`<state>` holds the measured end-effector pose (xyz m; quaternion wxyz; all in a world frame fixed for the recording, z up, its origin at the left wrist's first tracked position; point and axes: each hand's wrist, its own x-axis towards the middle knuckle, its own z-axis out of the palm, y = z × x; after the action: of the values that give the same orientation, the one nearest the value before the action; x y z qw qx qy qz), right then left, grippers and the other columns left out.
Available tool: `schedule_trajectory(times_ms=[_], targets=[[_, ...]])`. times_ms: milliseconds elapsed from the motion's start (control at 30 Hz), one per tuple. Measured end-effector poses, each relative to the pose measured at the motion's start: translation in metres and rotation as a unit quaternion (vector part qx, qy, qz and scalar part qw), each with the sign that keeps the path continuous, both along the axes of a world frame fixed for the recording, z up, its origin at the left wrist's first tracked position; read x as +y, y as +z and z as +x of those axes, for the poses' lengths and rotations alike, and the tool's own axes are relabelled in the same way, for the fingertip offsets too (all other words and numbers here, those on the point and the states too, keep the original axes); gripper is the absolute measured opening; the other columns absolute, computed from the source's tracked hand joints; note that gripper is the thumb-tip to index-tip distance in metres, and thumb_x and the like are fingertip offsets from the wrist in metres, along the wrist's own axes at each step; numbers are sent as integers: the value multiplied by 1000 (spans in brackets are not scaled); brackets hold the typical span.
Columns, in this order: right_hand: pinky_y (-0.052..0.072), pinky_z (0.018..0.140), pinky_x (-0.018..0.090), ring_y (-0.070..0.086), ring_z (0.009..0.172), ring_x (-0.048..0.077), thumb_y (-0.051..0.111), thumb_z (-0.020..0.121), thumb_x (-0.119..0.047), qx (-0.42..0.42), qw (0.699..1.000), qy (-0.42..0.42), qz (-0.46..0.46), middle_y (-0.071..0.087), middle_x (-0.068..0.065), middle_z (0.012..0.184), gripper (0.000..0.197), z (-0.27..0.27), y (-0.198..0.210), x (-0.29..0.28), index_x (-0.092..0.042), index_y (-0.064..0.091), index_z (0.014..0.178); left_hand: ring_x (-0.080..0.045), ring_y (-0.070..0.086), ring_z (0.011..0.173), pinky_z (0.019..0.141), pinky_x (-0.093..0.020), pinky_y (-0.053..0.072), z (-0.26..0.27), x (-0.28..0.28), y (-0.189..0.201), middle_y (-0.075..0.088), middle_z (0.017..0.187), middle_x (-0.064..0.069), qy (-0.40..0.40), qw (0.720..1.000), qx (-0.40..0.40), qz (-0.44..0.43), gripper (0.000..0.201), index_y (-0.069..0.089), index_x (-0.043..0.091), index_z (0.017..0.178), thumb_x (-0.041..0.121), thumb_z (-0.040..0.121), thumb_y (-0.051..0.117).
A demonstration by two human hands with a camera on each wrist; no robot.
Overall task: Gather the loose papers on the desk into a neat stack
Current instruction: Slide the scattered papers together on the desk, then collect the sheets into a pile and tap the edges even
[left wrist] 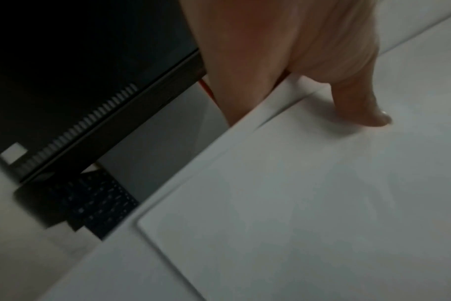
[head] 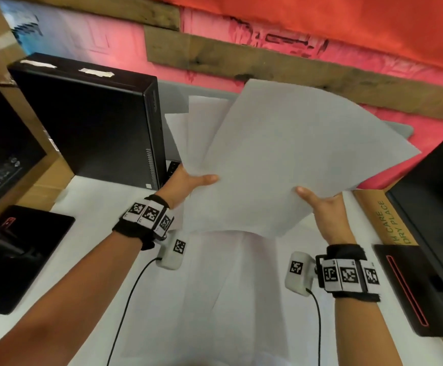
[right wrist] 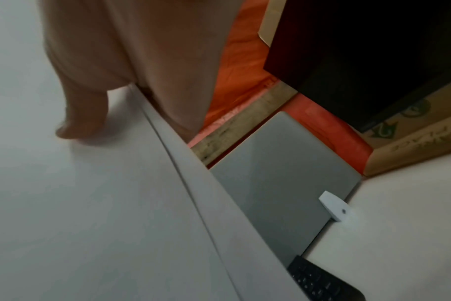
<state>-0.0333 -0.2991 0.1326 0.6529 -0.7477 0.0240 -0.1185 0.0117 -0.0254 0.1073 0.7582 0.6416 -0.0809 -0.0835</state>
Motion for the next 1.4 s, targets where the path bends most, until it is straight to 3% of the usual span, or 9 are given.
schedule_trajectory(times_ms=[133,300,600,667,833,933,1067,1167,1400], targets=[[47,74,3,62,82,-14,67,78,-1,23,999,26,-6,64,-9,101,34,-4,-9,2,-21,60,105,5,63,96,97,-23,47,-7,-2,-9,69,96,20,-20,999,-2,48,66,56,36,103,36,45,86],[49,73,10,64,77,-11,66,78,2,47,998,36,17,65,-11,95,33,-11,-25,3,-28,60,91,0,67,92,83,-18,53,-16,-3,-23,73,91,16,-40,998,23,48,66,66,29,93,53,34,86],[48,78,24,60,95,19,68,80,-7,161,986,47,10,65,-2,99,27,-1,-52,15,-17,60,104,-8,59,101,104,-34,41,-5,-27,-35,61,110,5,3,995,61,75,41,56,28,105,4,75,71],[47,76,26,58,94,23,67,82,-12,191,982,7,-8,62,8,106,38,0,-63,13,-6,55,118,-12,58,103,100,-31,43,-5,-37,-44,60,111,2,18,993,73,87,41,56,21,112,5,77,70],[46,69,30,57,81,26,66,83,-13,230,966,-109,-43,61,13,95,31,-12,-90,-31,3,60,109,-3,67,82,76,-14,52,-4,-50,-75,65,102,-8,38,992,81,84,35,55,-5,118,-5,83,59],[45,78,34,57,90,29,67,83,-17,319,930,-146,-105,61,15,98,38,-30,-130,-59,7,59,110,-24,55,117,93,-23,41,-8,-42,-118,56,126,-15,63,948,131,283,42,53,1,125,6,84,63],[35,99,42,41,124,38,59,88,-30,425,851,-167,-258,47,24,133,51,-48,-174,-68,3,50,126,-38,30,131,108,-42,29,-26,-21,-152,29,143,-20,65,809,250,529,69,31,12,140,30,82,64],[29,104,49,30,128,41,57,90,-30,444,835,-180,-270,32,25,142,51,-51,-185,-61,-2,47,131,-39,20,135,111,-49,24,-32,-15,-164,18,148,-20,119,789,285,532,83,19,10,142,33,79,67],[24,105,54,25,128,39,59,86,-40,451,818,-213,-286,30,19,142,48,-48,-195,-51,-15,55,126,-39,28,129,106,-48,29,-30,-1,-173,27,141,-20,188,751,303,556,92,24,5,136,49,70,71]])
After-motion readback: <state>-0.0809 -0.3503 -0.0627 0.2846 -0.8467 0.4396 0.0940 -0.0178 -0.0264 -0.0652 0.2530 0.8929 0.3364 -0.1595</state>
